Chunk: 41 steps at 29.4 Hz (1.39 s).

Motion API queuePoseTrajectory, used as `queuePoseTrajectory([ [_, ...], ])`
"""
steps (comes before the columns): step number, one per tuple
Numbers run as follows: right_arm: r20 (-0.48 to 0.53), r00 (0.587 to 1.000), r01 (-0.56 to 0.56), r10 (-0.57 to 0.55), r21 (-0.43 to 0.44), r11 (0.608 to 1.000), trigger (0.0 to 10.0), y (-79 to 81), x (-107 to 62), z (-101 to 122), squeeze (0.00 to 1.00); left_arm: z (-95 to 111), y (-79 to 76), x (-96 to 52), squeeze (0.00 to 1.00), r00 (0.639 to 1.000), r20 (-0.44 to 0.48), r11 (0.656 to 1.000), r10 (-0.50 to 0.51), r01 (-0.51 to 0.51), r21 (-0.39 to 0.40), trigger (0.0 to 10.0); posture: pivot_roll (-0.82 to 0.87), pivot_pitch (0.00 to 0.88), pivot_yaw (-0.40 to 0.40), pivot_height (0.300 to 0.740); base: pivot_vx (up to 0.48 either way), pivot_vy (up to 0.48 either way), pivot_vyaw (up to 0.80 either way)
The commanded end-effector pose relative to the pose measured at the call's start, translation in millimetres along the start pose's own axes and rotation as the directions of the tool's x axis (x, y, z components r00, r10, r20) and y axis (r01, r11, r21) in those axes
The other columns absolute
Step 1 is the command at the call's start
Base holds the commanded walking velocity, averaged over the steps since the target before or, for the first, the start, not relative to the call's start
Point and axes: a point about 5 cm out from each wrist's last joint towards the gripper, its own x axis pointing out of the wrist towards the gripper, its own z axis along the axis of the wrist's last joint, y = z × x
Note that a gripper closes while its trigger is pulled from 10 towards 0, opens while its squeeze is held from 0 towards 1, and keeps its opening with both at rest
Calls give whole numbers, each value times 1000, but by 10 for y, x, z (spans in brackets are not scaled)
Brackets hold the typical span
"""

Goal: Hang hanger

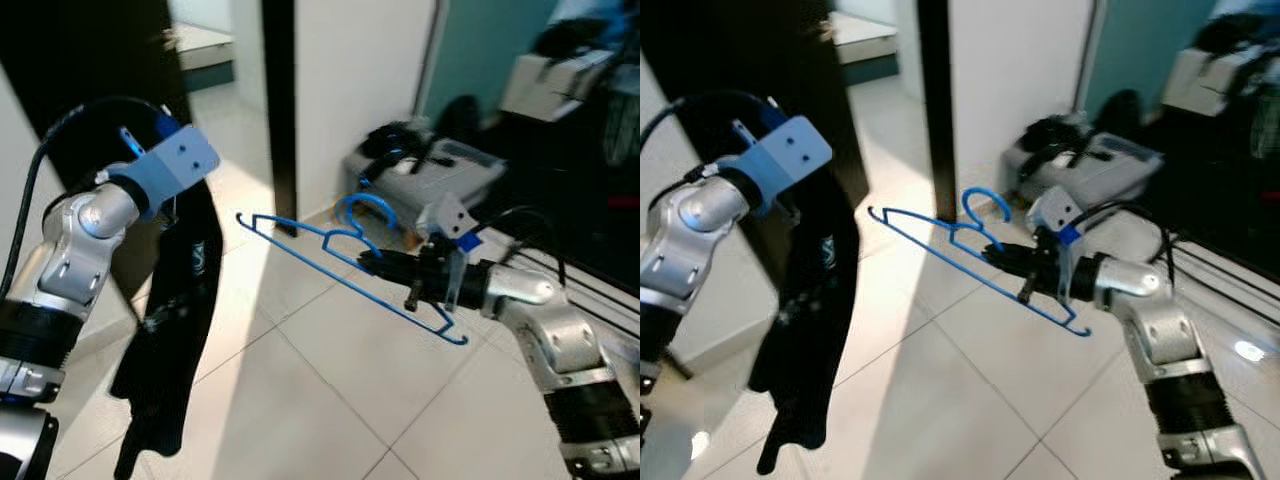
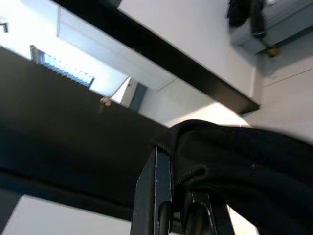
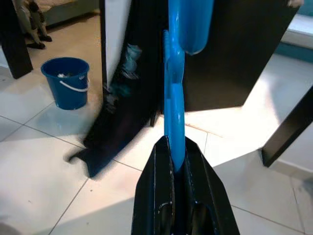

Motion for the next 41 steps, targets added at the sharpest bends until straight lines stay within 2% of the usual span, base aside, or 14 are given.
queuePoseTrajectory([
  [1,14,999,-32,32,-7,999,10000,40,12,48,0,-67,55,-28,0,999,-32,1000,19,-19,17,10000,-43,0,46,731,0,0,0],
  [13,-53,998,-33,30,-51,998,10000,68,-226,130,0,-305,-83,-62,0,989,-146,999,8,-1,48,10000,-64,0,66,731,0,0,0],
  [17,-73,997,13,-17,-57,998,10000,82,-199,92,0,-204,-197,-77,0,993,-110,995,-40,29,-96,10000,-67,0,62,731,0,0,0],
  [20,-91,994,52,-58,-67,996,10000,56,-142,78,0,-27,-339,-70,0,989,-27,935,-146,129,-331,10000,-61,0,58,731,0,0,0],
  [22,-100,992,69,-76,-71,995,10000,36,-111,74,0,53,-404,-67,0,980,23,879,-199,189,-437,10000,-61,0,58,731,0,0,0],
  [23,-104,991,82,-89,-71,994,10000,15,-76,72,0,134,-474,-75,0,962,84,787,-261,262,-559,10000,-58,0,57,731,0,0,0],
  [25,-107,990,85,-92,-70,994,10000,6,-50,79,0,215,-513,-52,0,933,169,479,-317,311,-821,10000,-50,0,59,731,0,0,0],
  [26,-107,990,85,-92,-70,994,10000,6,-50,79,0,215,-513,-52,0,933,169,479,-317,311,-821,10000,-50,0,59,731,0,0,0],
  [27,-108,990,82,-89,-68,994,10000,14,-44,83,0,194,-521,-29,0,928,170,342,-332,286,-895,10000,-46,0,64,731,0,0,0],
  [30,-106,991,73,-80,-66,995,10000,39,-35,91,0,64,-531,-6,0,931,81,256,-356,181,-950,10000,-44,0,64,731,0,0,0],
  [36,-124,990,56,-65,-73,996,10000,70,-74,91,0,-173,-574,-90,0,906,-143,428,-399,46,-903,10000,-41,0,67,731,0,0,0],
  [38,-124,990,56,-65,-73,996,10000,70,-74,91,0,-173,-574,-90,0,906,-143,428,-399,46,-903,10000,-41,0,67,731,0,0,0],
  [40,-171,985,14,-28,-79,997,10000,110,-162,81,0,-308,-526,-127,0,889,-288,551,-356,-49,-833,10000,-41,0,70,731,0,0,0],
  [41,-171,985,14,-28,-79,997,10000,110,-162,81,0,-308,-526,-127,0,889,-288,551,-356,-49,-833,10000,-41,0,70,731,0,0,0],
])
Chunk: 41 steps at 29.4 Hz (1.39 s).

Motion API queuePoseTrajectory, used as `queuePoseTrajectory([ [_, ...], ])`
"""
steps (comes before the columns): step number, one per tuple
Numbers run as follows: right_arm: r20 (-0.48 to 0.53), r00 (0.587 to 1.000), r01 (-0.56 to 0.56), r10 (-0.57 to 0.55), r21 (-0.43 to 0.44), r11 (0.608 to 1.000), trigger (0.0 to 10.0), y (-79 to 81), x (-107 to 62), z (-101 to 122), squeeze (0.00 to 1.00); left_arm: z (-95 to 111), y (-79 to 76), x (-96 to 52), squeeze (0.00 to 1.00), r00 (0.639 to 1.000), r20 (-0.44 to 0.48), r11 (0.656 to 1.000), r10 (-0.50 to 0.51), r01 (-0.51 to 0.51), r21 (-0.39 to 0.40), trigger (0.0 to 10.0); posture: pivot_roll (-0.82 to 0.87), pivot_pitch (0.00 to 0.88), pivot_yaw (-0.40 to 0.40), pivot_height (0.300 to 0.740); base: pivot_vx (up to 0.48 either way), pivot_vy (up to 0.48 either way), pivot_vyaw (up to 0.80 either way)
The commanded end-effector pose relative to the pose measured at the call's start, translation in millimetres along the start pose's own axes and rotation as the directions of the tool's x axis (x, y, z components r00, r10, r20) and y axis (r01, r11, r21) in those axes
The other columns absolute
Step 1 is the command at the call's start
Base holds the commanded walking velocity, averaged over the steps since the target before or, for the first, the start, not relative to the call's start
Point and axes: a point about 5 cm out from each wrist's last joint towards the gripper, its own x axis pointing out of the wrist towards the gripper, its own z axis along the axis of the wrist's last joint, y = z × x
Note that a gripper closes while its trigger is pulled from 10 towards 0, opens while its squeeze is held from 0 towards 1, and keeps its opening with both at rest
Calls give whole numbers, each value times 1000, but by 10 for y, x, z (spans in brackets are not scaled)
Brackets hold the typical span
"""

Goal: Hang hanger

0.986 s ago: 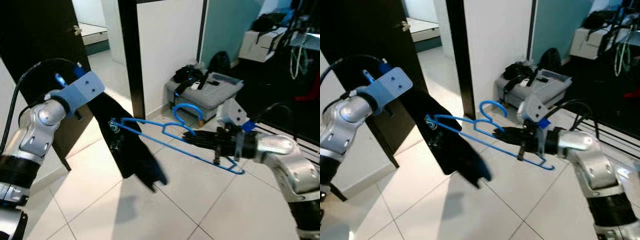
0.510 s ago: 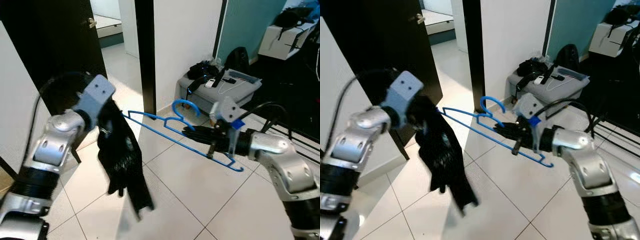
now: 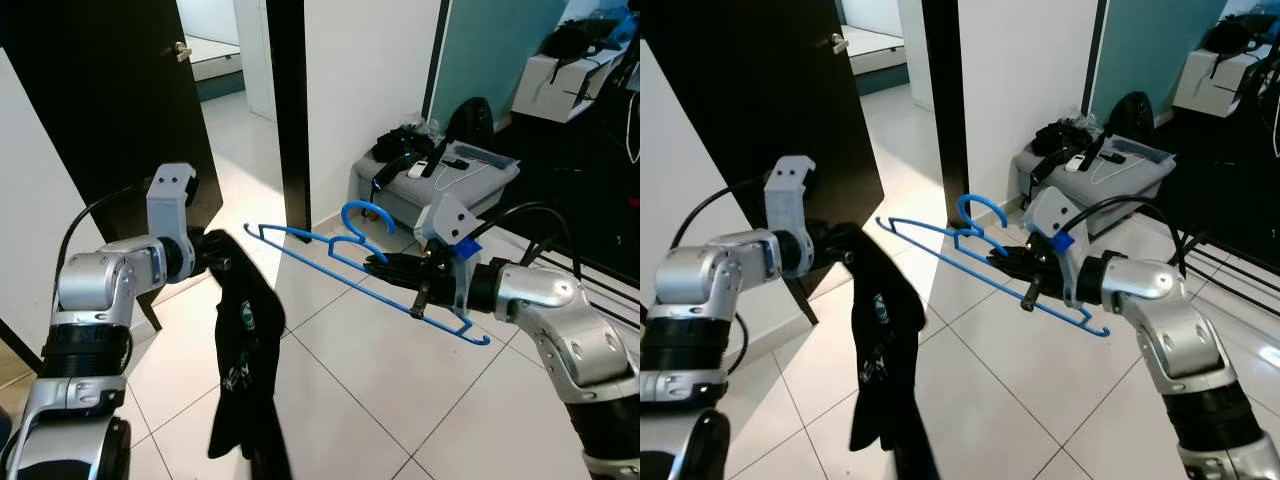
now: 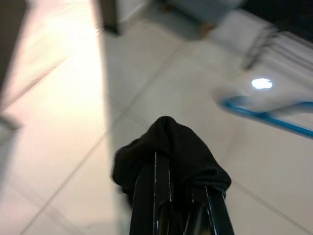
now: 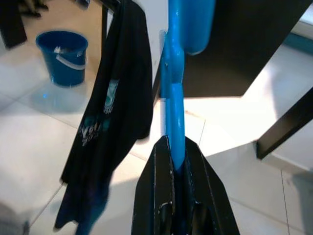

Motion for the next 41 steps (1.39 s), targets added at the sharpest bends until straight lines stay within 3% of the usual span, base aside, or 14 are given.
queuePoseTrajectory([
  [1,-13,999,-49,49,-6,999,10000,57,-35,20,0,21,159,-47,0,991,2,988,133,-133,74,10000,-43,0,73,731,0,0,0],
  [3,-38,994,-102,102,-2,995,10000,115,-81,7,0,49,264,-56,0,965,36,951,261,-263,165,10000,-44,0,76,731,0,0,0],
  [5,-47,990,-130,130,2,991,10000,152,-97,1,0,61,265,-46,0,956,41,940,290,-293,174,10000,-44,0,76,731,0,0,0],
  [7,-47,990,-130,130,2,991,10000,152,-97,1,0,61,265,-46,0,956,41,940,290,-293,174,10000,-44,0,76,731,0,0,0],
  [8,-50,986,-159,159,4,987,10000,216,-88,-2,0,96,204,-19,0,956,51,948,288,-292,128,10000,-47,0,81,731,0,0,0],
  [10,-49,986,-162,162,3,987,10000,234,-78,-3,0,113,174,-10,0,959,56,952,279,-284,111,10000,-47,0,81,731,0,0,0],
  [14,-7,988,-155,155,19,988,10000,297,78,5,0,196,5,18,0,972,72,974,223,-225,20,10000,-40,0,84,731,0,0,0],
  [22,44,996,-78,77,23,997,10000,289,264,49,0,330,-114,5,0,978,106,982,180,-185,40,10000,-33,0,89,731,0,0,0],
  [29,51,999,18,-19,30,999,10000,173,277,69,0,412,-129,-44,0,977,121,983,175,-180,33,10000,-30,0,91,731,0,0,0],
  [41,51,998,43,-45,44,998,10000,166,312,76,0,479,-174,-71,0,977,137,986,163,-167,18,10000,-31,0,91,731,0,0,0],
])
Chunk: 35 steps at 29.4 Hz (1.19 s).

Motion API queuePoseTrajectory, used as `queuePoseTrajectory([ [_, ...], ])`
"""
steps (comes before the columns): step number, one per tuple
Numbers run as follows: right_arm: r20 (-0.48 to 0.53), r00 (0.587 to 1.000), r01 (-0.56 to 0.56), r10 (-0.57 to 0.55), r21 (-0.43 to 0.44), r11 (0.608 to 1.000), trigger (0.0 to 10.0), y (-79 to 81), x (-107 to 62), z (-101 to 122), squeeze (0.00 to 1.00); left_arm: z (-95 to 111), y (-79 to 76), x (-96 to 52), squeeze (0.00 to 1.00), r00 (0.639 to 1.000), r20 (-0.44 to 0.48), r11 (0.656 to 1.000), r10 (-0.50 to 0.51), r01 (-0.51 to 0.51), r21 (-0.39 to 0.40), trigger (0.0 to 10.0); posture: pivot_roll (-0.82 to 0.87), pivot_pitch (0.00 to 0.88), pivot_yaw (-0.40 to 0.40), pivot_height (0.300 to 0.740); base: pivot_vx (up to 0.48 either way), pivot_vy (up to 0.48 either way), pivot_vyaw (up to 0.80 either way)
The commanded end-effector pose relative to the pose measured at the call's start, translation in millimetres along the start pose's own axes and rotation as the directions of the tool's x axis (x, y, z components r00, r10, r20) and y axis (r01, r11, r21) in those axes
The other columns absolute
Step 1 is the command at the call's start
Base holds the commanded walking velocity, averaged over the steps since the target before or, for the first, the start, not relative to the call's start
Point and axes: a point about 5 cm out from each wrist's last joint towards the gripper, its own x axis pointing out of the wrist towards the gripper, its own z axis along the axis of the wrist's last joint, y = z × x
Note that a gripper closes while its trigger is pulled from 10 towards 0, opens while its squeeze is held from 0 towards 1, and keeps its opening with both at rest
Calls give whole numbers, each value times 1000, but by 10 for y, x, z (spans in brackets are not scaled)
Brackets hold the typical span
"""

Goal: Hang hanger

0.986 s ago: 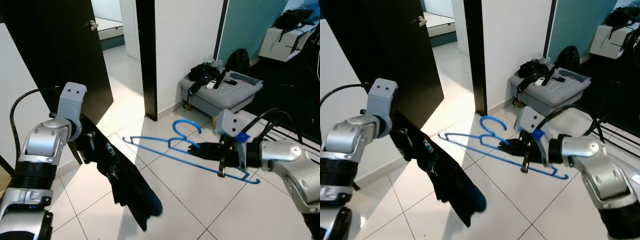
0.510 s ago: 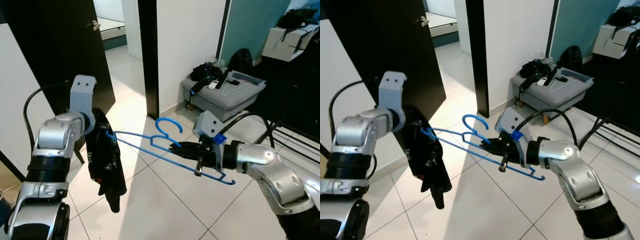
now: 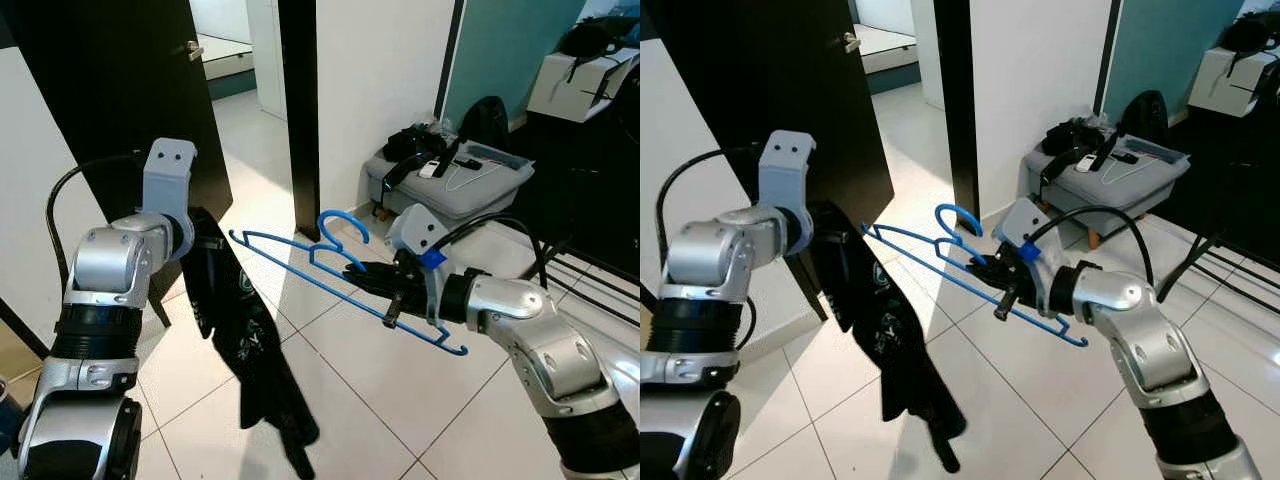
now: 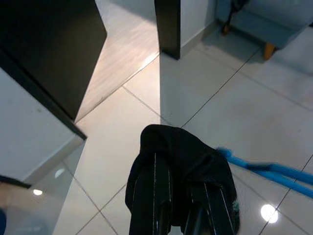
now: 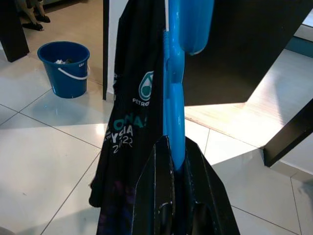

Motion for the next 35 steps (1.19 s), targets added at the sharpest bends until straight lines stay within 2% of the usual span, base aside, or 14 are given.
queuePoseTrajectory([
  [1,3,1000,-18,18,9,1000,10000,18,11,11,0,52,16,-19,0,1000,17,1000,9,-8,-14,10000,-31,0,91,731,0,0,0],
  [2,-24,998,-63,64,9,998,10000,49,-53,-17,0,41,29,-12,0,1000,13,1000,17,-17,-12,10000,-31,0,91,731,0,0,0],
  [4,-24,998,-63,64,9,998,10000,49,-53,-17,0,41,29,-12,0,1000,13,1000,17,-17,-12,10000,-31,0,91,731,0,0,0],
  [5,-57,992,-111,112,8,994,10000,83,-128,-50,0,32,38,-8,0,1000,10,1000,24,-24,-9,10000,-31,0,91,731,0,0,0],
  [6,-57,992,-111,112,8,994,10000,83,-128,-50,0,32,38,-8,0,1000,10,1000,24,-24,-9,10000,-31,0,91,731,0,0,0],
  [7,-98,980,-172,172,14,985,10000,126,-247,-95,0,20,61,-3,0,999,6,999,39,-39,-6,10000,-36,0,96,731,0,0,0],
  [8,-98,980,-172,172,14,985,10000,126,-247,-95,0,20,61,-3,0,999,6,999,39,-39,-6,10000,-36,0,96,731,0,0,0],
  [11,-175,952,-248,251,40,968,10000,177,-498,-141,0,17,51,3,0,999,3,999,49,-49,-7,10000,-45,0,99,731,0,0,0],
  [13,-166,952,-253,257,44,967,10000,190,-503,-121,0,20,24,4,0,999,3,999,42,-41,-8,10000,-47,0,100,731,0,0,0],
  [19,-87,961,-259,262,37,965,10000,248,-379,-39,0,28,-58,11,0,1000,5,1000,20,-20,-9,10000,-49,0,103,731,0,0,0],
  [21,-41,978,-203,204,26,979,10000,234,-199,-15,0,39,-125,7,0,1000,8,1000,2,-1,-15,10000,-47,0,103,731,0,0,0],
  [22,-41,978,-203,204,26,979,10000,234,-199,-15,0,39,-125,7,0,1000,8,1000,2,-1,-15,10000,-47,0,103,731,0,0,0],
  [25,-35,994,-103,104,22,994,10000,159,-12,-18,0,39,-179,-4,0,1000,9,1000,-13,14,-20,10000,-38,0,97,731,0,0,0],
  [35,-88,996,36,-34,23,999,10000,-19,17,-47,0,45,-133,-26,0,1000,11,1000,4,-3,-25,10000,-30,0,86,731,0,0,0],
])
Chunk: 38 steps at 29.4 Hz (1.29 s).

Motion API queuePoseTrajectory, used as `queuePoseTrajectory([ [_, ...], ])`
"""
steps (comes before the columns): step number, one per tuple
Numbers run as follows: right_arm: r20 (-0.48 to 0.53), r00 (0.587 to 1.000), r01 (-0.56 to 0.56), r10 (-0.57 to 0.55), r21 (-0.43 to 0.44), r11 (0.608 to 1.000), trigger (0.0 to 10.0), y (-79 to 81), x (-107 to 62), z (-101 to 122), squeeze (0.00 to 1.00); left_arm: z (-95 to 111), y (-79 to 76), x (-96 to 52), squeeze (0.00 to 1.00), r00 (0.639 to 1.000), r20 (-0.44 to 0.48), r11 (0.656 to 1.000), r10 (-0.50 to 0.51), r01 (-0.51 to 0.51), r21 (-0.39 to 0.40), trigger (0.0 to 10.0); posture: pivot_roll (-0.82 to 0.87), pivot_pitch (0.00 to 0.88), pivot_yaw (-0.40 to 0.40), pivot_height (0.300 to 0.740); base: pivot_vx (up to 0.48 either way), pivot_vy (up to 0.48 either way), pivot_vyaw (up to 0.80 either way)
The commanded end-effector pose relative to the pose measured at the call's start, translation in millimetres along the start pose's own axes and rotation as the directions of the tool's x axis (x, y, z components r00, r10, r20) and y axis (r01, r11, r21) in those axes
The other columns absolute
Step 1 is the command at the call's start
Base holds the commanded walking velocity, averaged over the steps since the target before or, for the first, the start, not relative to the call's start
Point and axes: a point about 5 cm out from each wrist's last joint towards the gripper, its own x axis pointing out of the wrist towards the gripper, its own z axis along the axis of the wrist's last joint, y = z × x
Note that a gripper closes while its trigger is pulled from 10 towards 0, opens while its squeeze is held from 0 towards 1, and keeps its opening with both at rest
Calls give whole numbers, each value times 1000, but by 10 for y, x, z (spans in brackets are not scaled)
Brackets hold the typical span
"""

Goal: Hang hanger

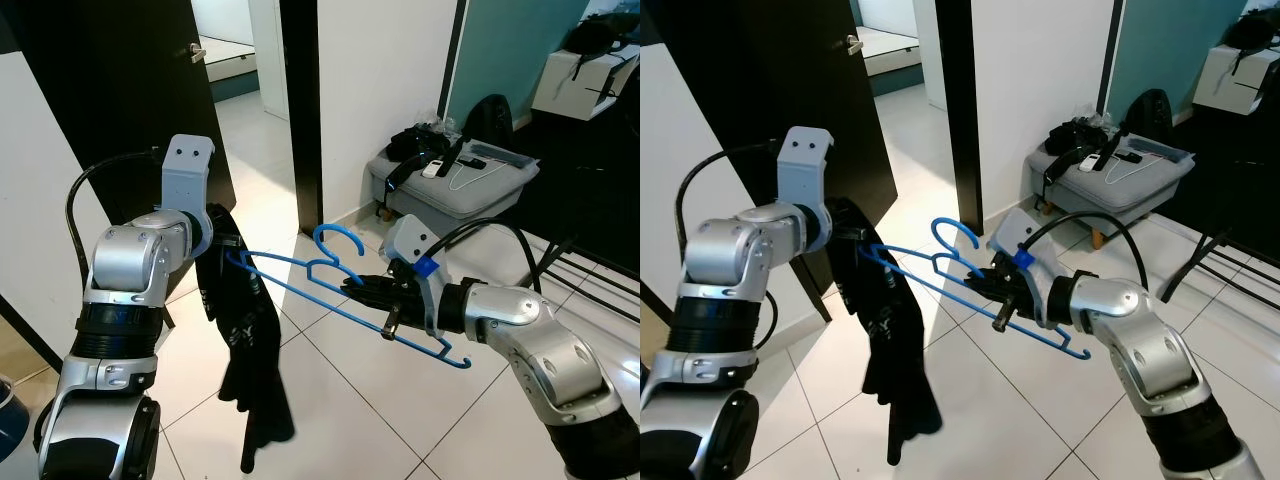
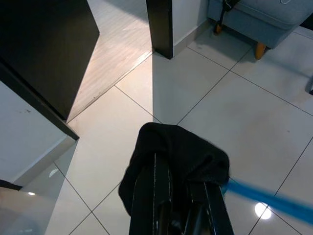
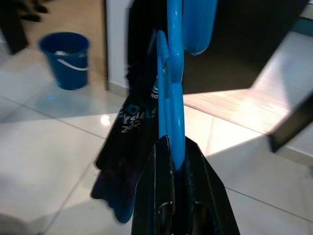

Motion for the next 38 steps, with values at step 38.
queuePoseTrajectory([
  [38,60,990,121,-127,87,989,10000,-84,217,-1,0,165,-889,-394,0,845,153,850,-513,475,228,10000,-23,0,91,731,0,0,0],
])
